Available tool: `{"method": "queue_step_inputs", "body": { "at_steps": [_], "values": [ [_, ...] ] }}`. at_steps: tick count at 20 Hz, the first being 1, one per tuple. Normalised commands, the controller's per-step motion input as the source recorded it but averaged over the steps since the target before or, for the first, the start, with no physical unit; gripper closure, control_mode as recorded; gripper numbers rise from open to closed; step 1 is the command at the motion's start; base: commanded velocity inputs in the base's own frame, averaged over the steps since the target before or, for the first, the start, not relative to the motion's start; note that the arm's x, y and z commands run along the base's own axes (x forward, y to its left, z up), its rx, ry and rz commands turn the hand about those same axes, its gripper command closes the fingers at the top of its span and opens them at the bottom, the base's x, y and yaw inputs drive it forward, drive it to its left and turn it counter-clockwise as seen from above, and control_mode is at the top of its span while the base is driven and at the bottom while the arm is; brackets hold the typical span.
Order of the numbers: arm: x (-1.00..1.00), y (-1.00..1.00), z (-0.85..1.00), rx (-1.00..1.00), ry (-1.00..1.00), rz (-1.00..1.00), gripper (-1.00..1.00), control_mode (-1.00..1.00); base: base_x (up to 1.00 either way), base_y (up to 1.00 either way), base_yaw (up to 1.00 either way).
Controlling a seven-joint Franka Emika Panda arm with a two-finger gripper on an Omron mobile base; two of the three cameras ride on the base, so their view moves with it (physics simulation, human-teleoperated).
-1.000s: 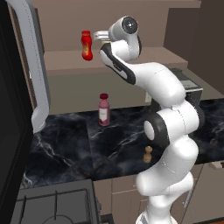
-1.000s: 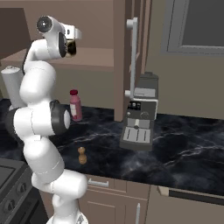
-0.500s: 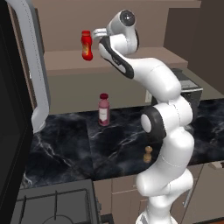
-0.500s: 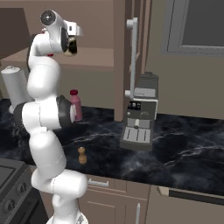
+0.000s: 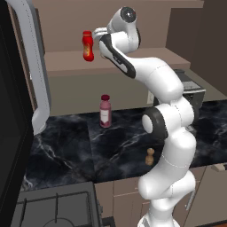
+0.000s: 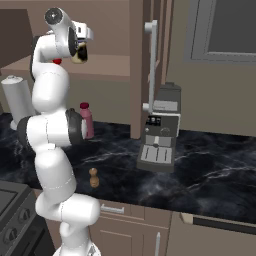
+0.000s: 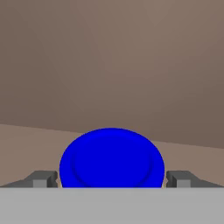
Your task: There are various items on the counter. Only move the condiments/shakers into the cabinet.
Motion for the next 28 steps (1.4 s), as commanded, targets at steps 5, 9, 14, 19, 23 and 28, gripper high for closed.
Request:
{"method": "queue_step_inputs", "body": {
  "at_steps": [5, 9, 14, 19, 23, 28],
  "values": [
    [-0.13, 0.0, 0.0, 0.0, -0.05, 0.0, -1.0, -1.0, 0.0, 0.0, 0.0],
    [-0.16, 0.0, 0.0, 0.0, -0.07, 0.0, -1.0, -1.0, 0.0, 0.0, 0.0],
    [-0.54, -0.11, 0.0, 0.0, -0.11, 0.0, -1.0, -1.0, 0.0, 0.0, 0.0],
    [-0.97, -0.27, 0.0, 0.0, -0.07, 0.0, -1.0, -1.0, 0.0, 0.0, 0.0],
    [-1.0, -0.38, 0.0, 0.0, -0.01, 0.0, -1.0, -1.0, 0.0, 0.0, 0.0],
    [-1.0, -0.19, 0.0, 0.0, 0.0, 0.0, -1.0, -1.0, 0.0, 0.0, 0.0]
  ]
}}
